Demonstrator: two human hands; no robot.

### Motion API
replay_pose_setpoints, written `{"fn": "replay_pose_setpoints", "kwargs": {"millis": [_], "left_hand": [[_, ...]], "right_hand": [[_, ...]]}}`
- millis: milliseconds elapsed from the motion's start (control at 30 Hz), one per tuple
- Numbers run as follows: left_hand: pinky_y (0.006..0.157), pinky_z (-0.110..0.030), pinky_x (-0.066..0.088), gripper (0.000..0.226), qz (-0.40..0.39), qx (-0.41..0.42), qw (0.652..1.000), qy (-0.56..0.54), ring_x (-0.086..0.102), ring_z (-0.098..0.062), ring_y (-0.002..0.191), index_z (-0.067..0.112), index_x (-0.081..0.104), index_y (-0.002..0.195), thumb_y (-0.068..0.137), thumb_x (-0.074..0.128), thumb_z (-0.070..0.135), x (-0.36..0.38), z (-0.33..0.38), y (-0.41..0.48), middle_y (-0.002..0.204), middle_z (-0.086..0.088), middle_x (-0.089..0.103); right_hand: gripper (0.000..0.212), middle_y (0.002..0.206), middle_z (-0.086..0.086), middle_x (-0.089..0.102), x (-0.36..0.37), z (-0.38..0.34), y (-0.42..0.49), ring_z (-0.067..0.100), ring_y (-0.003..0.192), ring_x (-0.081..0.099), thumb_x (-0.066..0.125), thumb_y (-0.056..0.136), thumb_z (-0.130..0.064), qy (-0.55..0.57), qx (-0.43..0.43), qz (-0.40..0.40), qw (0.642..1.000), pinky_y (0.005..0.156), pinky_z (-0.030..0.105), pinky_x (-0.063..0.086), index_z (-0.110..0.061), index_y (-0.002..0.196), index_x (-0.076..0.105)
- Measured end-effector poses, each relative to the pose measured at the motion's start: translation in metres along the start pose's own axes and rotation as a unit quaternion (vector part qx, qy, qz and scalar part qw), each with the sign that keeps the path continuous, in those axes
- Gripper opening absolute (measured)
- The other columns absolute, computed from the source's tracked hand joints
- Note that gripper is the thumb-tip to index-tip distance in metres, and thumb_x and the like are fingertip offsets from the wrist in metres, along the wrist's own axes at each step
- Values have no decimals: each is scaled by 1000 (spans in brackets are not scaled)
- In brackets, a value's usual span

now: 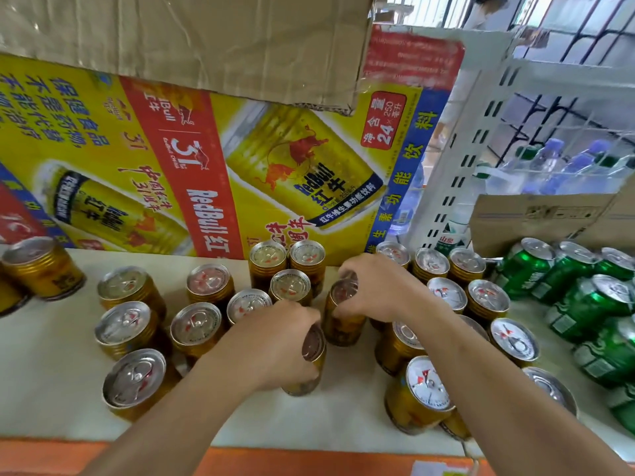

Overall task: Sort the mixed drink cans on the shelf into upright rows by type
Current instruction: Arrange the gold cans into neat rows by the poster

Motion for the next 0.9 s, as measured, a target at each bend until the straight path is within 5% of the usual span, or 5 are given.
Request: {"fn": "replay_pose_setpoints", "kwargs": {"millis": [267, 533, 767, 900], "left_hand": [[66, -32, 45, 44, 13, -35, 999, 0, 59, -20, 102, 31, 53, 104, 70, 72, 51, -5, 18, 18, 109, 6, 58], [89, -37, 49, 70, -15, -45, 999, -3, 49, -20, 119, 25, 48, 133, 74, 72, 55, 1, 22, 26, 127, 2, 49], [67, -30, 38, 54, -21, -70, 997, -16, 53, -20, 109, 25, 52, 121, 76, 71, 49, 1, 24, 21, 119, 3, 49], [76, -30, 41, 62, -16, -69, 997, -18, 51, -20, 115, 24, 49, 131, 78, 70, 46, 3, 24, 21, 130, 2, 46]], "right_hand": [[48, 102, 1, 62, -31, 15, 29, 21, 93, 57, 79, 71, -45, 7, -3, 70, 998, 78, 36, 51, -16, 106, 63], [52, 97, 2, 61, -30, 23, 53, 23, 94, 58, 77, 73, -49, -64, -5, 59, 996, 74, 36, 51, -16, 109, 59], [34, 82, 1, 64, -17, 33, 69, 21, 77, 61, 77, 76, -43, -69, -2, 28, 997, 61, 30, 48, -14, 90, 66], [26, 88, -1, 70, -15, 37, 74, 18, 79, 63, 78, 77, -40, -59, -10, 18, 998, 62, 28, 48, -19, 92, 73]]}}
Point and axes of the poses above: each hand's wrist, its own y-axis towards the middle knuckle, its own x-axis out of the palm, z = x × y, the point moved 5 cm from there along y, towards the middle knuckle
